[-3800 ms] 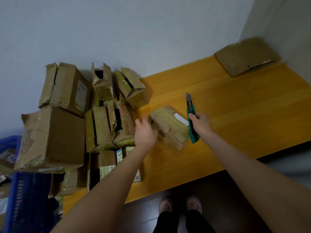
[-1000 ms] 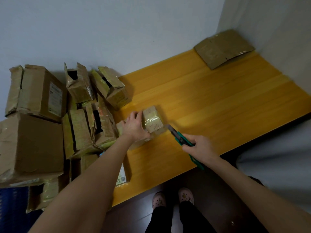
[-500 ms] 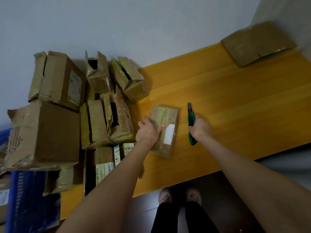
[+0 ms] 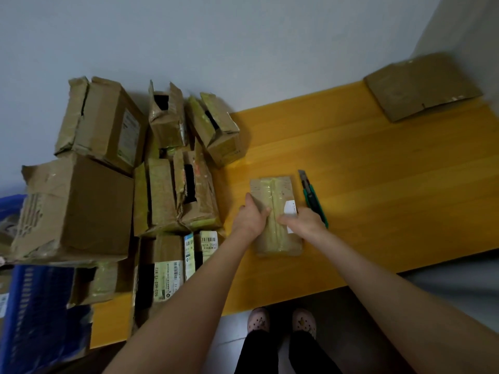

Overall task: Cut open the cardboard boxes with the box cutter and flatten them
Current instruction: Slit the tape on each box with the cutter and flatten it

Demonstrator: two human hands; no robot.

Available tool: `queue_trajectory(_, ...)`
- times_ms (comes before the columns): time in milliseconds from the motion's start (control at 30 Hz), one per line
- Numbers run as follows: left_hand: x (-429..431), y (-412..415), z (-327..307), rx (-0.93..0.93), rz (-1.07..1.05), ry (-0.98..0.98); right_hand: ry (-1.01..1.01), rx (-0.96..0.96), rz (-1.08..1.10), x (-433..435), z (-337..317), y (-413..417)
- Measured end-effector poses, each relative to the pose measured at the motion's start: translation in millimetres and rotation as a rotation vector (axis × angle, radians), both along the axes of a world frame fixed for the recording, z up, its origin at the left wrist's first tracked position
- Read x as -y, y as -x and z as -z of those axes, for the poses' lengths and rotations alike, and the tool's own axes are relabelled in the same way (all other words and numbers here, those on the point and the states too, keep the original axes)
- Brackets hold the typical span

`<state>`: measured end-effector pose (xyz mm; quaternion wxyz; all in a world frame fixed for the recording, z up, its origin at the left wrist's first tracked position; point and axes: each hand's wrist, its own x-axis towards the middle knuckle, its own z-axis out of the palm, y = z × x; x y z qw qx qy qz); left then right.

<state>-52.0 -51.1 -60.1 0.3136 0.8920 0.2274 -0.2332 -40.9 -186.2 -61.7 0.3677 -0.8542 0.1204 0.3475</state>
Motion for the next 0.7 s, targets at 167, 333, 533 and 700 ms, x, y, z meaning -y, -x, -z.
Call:
queue_trajectory(167,1,1,1,0.003,0.041,-0.063,0.146,0.044,0.011,0,1,-3)
queue_trajectory(333,12,-2,-3,-0.027,0.063,-0.166,0.253,0.088,0.054,-4,5,-5)
queue_trajectory(533,21,-17,-10,-0.094,0.120,-0.303,0.255,0.100,0.088,-3,12,-5)
queue_trajectory(700,13,-23,-16,-0.110,0.202,-0.222,0.184,0.052,0.083,1,12,-7)
